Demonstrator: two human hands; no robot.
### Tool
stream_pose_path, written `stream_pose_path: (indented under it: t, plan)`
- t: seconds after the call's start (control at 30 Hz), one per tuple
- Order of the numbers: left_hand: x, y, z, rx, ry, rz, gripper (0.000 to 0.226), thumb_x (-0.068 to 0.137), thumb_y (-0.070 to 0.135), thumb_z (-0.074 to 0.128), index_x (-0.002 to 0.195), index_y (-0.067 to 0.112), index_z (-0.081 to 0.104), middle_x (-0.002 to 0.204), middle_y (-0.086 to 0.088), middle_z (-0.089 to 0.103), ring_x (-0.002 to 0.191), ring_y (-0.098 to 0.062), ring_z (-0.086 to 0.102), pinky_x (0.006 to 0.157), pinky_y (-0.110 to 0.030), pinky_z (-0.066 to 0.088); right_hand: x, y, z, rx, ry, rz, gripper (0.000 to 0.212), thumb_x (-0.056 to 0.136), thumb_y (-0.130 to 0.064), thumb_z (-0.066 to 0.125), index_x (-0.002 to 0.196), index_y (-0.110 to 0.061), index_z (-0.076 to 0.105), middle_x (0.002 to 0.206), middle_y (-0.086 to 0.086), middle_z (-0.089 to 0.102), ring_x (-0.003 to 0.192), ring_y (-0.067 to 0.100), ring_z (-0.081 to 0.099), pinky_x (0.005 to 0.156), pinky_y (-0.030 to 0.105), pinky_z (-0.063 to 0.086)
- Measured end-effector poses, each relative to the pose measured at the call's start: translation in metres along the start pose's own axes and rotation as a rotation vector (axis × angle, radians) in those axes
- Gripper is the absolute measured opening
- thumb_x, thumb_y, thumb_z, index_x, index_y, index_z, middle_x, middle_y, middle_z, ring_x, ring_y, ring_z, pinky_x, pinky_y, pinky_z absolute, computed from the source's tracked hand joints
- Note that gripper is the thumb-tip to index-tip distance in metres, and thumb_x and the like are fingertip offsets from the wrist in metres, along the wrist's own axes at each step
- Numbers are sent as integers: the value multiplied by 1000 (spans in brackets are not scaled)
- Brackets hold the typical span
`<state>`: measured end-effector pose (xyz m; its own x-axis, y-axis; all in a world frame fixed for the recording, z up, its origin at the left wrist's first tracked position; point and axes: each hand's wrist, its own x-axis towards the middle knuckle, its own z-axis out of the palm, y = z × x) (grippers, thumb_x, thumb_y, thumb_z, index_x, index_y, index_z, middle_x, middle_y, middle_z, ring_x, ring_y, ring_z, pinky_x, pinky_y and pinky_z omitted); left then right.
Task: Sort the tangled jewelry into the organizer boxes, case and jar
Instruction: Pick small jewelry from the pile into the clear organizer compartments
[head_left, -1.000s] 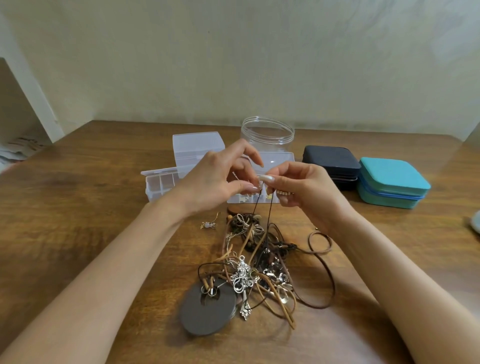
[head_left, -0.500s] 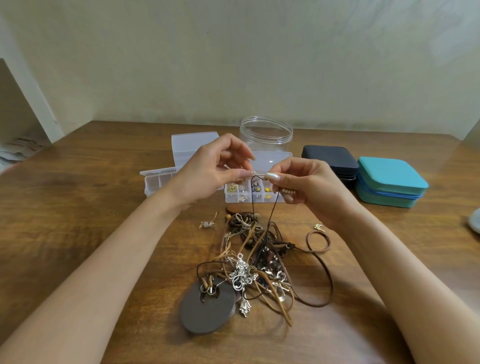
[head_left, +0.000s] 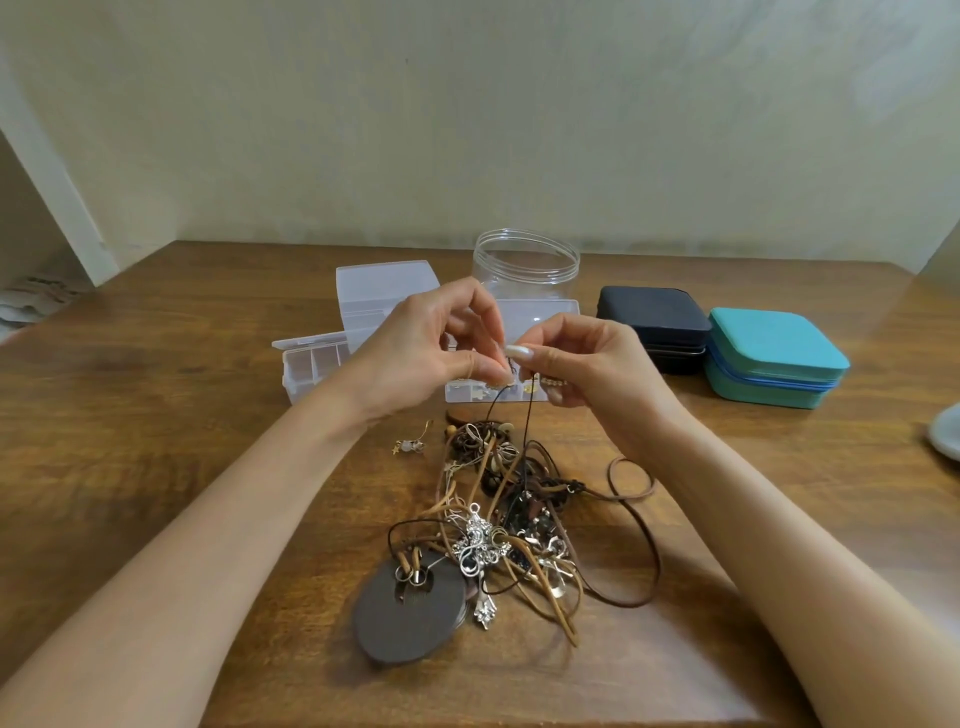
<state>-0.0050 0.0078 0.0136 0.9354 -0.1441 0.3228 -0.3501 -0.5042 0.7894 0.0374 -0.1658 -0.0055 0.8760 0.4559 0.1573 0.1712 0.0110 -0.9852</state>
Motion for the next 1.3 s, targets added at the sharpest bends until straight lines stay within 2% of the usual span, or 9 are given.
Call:
stream_pose_path:
  t: [0.1, 0.17, 0.27, 0.37, 0.5, 0.87, 1.0, 1.13, 1.3]
  plan:
    - [0, 0, 0, -32, 20, 3, 25, 70, 6, 77, 78, 18, 57, 71, 6, 68, 75, 0, 65, 68, -5, 45, 0, 0, -1, -22, -16, 2, 6, 81, -10, 70, 79, -5, 66, 66, 7, 62, 48, 9, 46, 45, 17, 38]
    - [1, -1, -1, -74, 9, 11, 20, 72, 4, 75, 78, 13, 59, 73, 2, 69, 75, -6, 67, 71, -12, 50, 0, -2, -2, -26, -20, 5, 8, 80, -11, 69, 81, -4, 66, 66, 6, 63, 47, 8, 47, 45, 16, 38]
    - [1, -3, -2, -137, -16, -11, 11, 77, 0, 68, 81, 9, 62, 70, 3, 69, 68, -13, 68, 57, -21, 56, 0, -4, -4, -4, -15, 11, 15, 77, -15, 69, 84, -2, 64, 66, 6, 64, 46, 5, 48, 44, 15, 38]
    - [1, -4, -3, -164, -33, 1, 12, 79, -5, 63, 83, 6, 65, 71, 6, 70, 68, -10, 68, 59, -18, 55, 1, -4, -5, 9, -9, 25, 24, 71, -22, 70, 84, -3, 64, 68, 7, 66, 44, 7, 46, 43, 15, 37]
    - [2, -4, -5, -124, -50, 11, 12, 79, -3, 64, 88, 4, 67, 82, 0, 70, 76, -8, 69, 71, -17, 54, 2, -3, -8, 36, -25, 55, 15, 77, -15, 69, 82, -3, 61, 69, 8, 67, 42, 8, 43, 40, 15, 34]
    - [1, 1, -5, -90, -19, 65, 17, 76, -2, 70, 86, 9, 62, 80, 1, 66, 76, -9, 66, 71, -16, 52, 3, 4, -7, -164, -30, 73, 6, 83, -12, 70, 81, -5, 70, 61, 5, 62, 41, 7, 45, 41, 14, 36]
    - [2, -3, -5, -123, -7, 57, 27, 73, -6, 72, 88, 11, 57, 78, -1, 66, 78, -15, 67, 73, -24, 55, 3, 5, -3, -45, -12, 20, 9, 85, -13, 66, 80, -5, 67, 58, 3, 56, 42, 8, 39, 41, 15, 32]
    - [3, -6, -6, -108, 17, 36, 30, 71, -5, 74, 87, 14, 56, 78, -1, 66, 78, -13, 67, 71, -23, 55, 4, 4, -2, 128, -51, 35, 12, 82, -13, 64, 81, -2, 66, 61, 6, 51, 41, 6, 34, 40, 15, 28]
    - [3, -6, -4, -120, 5, 20, 29, 71, -6, 74, 86, 12, 57, 79, -2, 64, 78, -10, 66, 69, -23, 56, 4, 6, -2, 136, -78, 26, 13, 78, -17, 65, 79, -4, 67, 61, 6, 55, 41, 7, 36, 41, 15, 29]
